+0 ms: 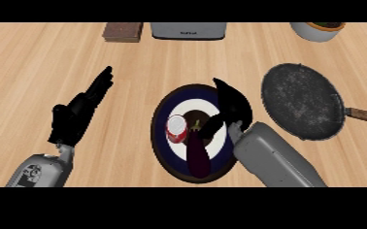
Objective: Pick the can from the plate and place it in the pan
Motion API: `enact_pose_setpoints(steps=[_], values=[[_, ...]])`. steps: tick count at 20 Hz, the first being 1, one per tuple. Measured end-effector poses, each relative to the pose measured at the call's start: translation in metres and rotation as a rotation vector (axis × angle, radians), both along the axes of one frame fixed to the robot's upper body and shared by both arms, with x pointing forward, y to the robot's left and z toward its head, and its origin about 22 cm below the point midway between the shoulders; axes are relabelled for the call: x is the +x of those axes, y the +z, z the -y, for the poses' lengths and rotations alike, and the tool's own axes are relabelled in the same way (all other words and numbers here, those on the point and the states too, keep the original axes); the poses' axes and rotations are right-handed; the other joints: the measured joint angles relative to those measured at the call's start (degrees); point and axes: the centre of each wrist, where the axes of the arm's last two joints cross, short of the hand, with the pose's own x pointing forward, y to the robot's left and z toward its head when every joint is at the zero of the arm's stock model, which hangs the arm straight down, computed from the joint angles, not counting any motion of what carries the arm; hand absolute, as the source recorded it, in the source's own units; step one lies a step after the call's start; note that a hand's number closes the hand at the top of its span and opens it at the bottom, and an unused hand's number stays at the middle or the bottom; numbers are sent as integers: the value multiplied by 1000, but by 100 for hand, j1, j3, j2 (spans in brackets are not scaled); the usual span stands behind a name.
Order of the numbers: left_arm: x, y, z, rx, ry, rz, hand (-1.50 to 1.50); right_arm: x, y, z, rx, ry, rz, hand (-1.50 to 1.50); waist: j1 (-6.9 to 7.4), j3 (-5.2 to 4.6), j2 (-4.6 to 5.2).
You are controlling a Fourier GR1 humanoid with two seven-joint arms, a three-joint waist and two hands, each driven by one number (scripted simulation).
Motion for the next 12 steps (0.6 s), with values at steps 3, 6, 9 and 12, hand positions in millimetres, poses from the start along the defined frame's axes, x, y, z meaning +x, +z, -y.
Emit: enact_pose_setpoints(steps=[3,6,9,12], values=[[1,1,2,-3,-8,6,0,15,17,-13,-39,69,-132,-150,46,1,15],[0,3,4,2,-15,1,0,27,31,-34,-35,132,-237,-150,77,2,19],[-1,2,4,-3,-12,3,0,35,39,-52,-11,176,-325,-150,83,3,21],[-2,4,3,0,-21,1,0,40,39,-66,-22,201,-389,-150,116,5,25]])
